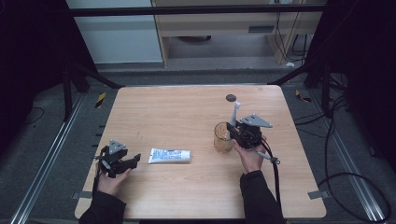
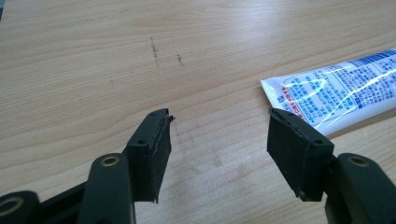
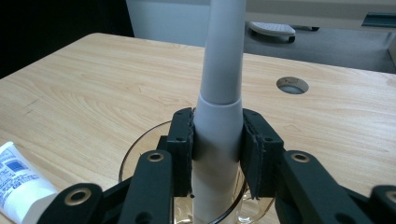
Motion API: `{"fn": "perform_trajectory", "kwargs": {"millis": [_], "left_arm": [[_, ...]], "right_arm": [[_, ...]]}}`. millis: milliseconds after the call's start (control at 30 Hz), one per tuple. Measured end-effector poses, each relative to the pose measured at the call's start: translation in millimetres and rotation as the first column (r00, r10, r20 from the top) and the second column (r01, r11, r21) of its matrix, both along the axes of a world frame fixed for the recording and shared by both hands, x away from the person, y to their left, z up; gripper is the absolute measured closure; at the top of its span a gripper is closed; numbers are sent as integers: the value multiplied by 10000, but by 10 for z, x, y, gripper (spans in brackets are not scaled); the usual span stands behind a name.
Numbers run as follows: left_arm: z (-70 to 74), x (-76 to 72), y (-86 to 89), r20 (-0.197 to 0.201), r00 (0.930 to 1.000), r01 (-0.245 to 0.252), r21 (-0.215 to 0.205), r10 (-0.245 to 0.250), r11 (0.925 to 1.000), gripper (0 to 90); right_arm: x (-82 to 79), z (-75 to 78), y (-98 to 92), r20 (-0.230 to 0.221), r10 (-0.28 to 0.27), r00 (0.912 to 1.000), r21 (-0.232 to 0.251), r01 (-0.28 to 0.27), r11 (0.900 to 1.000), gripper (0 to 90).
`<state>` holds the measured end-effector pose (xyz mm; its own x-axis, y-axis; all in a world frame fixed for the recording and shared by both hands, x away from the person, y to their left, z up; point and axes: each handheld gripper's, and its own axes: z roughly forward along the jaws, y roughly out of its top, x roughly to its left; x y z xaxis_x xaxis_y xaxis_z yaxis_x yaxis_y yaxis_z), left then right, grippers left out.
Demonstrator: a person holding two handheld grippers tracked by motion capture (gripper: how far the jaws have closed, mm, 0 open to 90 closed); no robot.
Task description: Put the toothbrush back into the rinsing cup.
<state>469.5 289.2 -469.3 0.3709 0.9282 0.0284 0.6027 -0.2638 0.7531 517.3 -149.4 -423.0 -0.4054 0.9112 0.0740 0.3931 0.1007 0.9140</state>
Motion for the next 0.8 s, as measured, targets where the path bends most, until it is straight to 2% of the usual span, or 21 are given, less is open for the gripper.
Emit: {"fn": "perform_trajectory", "kwargs": {"millis": [133,533,800], "left_arm": [[0,0,2,-4,10000,-2,-20,2,10000,388],[-3,0,-4,-32,10000,17,-24,-17,10000,387],[0,-1,-1,-10,10000,28,-20,-28,10000,387]], "right_arm": [[7,-16,-17,-219,14,9998,-10,-14,10000,668],[-21,-22,-76,-42,184,9998,385,-182,9991,629],[-39,-25,-59,-66,300,9995,341,-298,9990,584]]}}
